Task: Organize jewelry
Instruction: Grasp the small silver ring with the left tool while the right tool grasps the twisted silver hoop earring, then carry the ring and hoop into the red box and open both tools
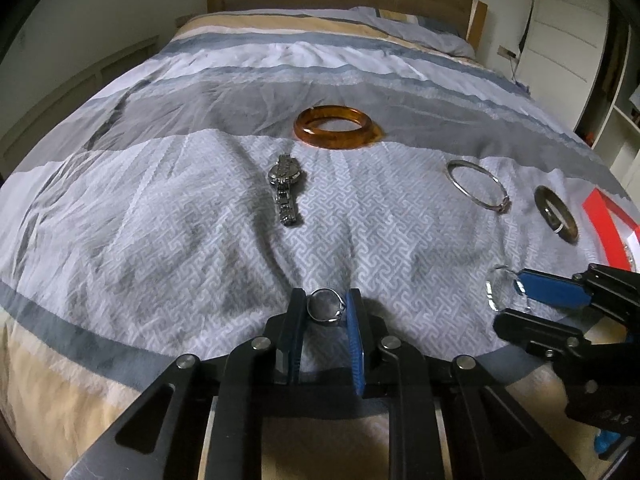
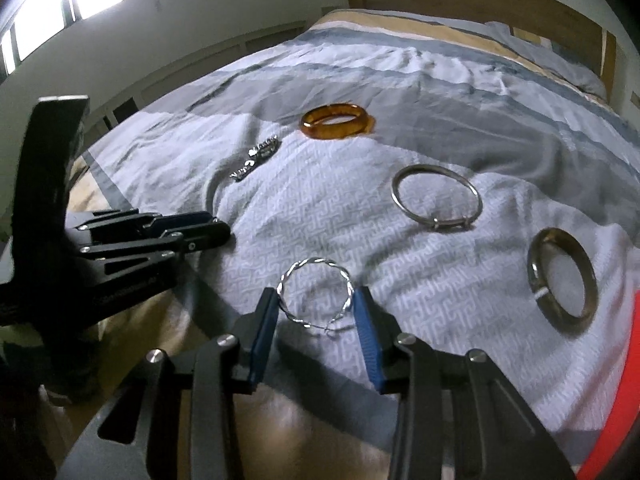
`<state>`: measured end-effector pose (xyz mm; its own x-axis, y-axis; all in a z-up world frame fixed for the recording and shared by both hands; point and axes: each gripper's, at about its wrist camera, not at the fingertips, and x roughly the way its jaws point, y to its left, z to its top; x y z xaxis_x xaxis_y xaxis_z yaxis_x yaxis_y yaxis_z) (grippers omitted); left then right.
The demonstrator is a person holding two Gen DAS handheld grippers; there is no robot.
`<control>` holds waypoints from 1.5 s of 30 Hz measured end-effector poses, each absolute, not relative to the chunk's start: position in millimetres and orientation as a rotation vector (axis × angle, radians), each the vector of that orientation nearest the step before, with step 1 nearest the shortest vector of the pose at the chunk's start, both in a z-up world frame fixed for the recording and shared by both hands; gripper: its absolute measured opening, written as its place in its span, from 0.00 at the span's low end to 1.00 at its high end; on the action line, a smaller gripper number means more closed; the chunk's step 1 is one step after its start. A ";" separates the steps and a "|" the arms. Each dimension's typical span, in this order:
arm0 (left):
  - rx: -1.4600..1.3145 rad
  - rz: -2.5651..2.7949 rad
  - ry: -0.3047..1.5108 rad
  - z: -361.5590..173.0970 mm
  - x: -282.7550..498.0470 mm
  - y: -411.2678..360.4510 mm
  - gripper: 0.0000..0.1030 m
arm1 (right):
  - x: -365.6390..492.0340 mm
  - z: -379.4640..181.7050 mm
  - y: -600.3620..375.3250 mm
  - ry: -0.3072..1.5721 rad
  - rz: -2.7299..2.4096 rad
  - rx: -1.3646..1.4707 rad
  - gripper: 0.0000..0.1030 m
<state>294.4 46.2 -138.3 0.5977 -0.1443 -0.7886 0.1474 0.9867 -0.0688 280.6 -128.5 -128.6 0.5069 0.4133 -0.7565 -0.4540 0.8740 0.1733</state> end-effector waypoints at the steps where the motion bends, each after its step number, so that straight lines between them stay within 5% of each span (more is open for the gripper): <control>1: 0.000 -0.170 0.916 -135.9 291.7 45.9 0.19 | 277.3 -125.1 -131.0 0.895 0.520 -0.044 0.35; 23: 0.058 -0.357 0.856 -61.2 223.3 -63.2 0.19 | 165.1 -52.3 -299.2 0.803 0.239 0.087 0.35; 45: 0.213 -0.709 0.968 -108.6 225.5 -292.4 0.19 | 177.0 -113.5 -438.1 0.938 0.069 0.115 0.36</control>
<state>225.5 -292.4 -108.6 0.3643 -0.4552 -0.8124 0.6374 0.7579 -0.1388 177.0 -438.1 -113.5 0.5900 0.1095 -0.7999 -0.0092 0.9916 0.1290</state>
